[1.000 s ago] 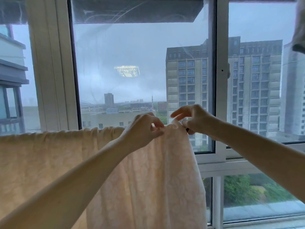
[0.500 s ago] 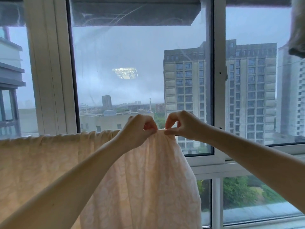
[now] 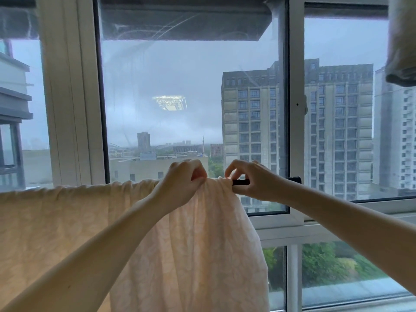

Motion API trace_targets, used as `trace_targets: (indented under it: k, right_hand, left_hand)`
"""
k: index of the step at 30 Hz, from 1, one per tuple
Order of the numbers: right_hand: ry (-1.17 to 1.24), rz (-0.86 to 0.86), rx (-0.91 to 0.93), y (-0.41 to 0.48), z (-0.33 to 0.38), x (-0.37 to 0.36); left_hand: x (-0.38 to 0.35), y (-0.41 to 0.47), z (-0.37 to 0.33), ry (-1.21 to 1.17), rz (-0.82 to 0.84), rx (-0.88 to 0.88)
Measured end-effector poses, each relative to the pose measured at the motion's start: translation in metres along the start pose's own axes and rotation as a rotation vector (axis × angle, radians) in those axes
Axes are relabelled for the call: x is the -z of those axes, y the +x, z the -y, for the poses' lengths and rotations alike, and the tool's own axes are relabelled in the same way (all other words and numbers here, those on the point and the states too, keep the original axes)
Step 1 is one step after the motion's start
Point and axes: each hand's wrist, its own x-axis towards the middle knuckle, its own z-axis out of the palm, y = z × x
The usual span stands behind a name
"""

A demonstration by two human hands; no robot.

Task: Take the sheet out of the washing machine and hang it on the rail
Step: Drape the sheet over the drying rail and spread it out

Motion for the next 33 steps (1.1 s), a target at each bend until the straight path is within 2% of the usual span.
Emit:
trace_targets:
  k: [7, 14, 18, 22, 25, 30, 31, 33]
  right_hand:
    - [0.007, -0.286, 0.017, 0.004, 0.012, -0.014]
    - [-0.057, -0.387, 0.077, 0.016, 0.016, 0.006]
    - [-0.107, -0.384, 0.132, 0.022, 0.021, 0.022]
    - [-0.267, -0.290, 0.175, 0.018, 0.017, 0.038]
    - [-0.368, -0.241, 0.118, 0.015, 0.006, 0.056]
    - [-0.262, -0.404, 0.007, 0.020, -0.008, 0.085]
    - [-0.264, -0.354, 0.002, 0.018, -0.008, 0.083]
    - [-0.281, -0.147, -0.010, 0.011, -0.005, 0.067]
  left_hand:
    - [0.005, -0.004, -0.005, -0.043, -0.015, 0.045]
    - [0.018, 0.000, -0.005, 0.014, -0.137, 0.050]
    - [0.026, 0.009, -0.009, 0.063, -0.189, 0.008]
    - [0.025, 0.009, -0.006, 0.104, -0.168, -0.031]
    - [0.028, 0.007, 0.008, 0.140, -0.154, -0.005]
    - [0.025, 0.006, 0.022, 0.223, -0.081, 0.046]
    - [0.022, 0.006, 0.022, 0.235, -0.050, 0.054]
    - [0.018, 0.007, 0.019, 0.257, -0.005, 0.068]
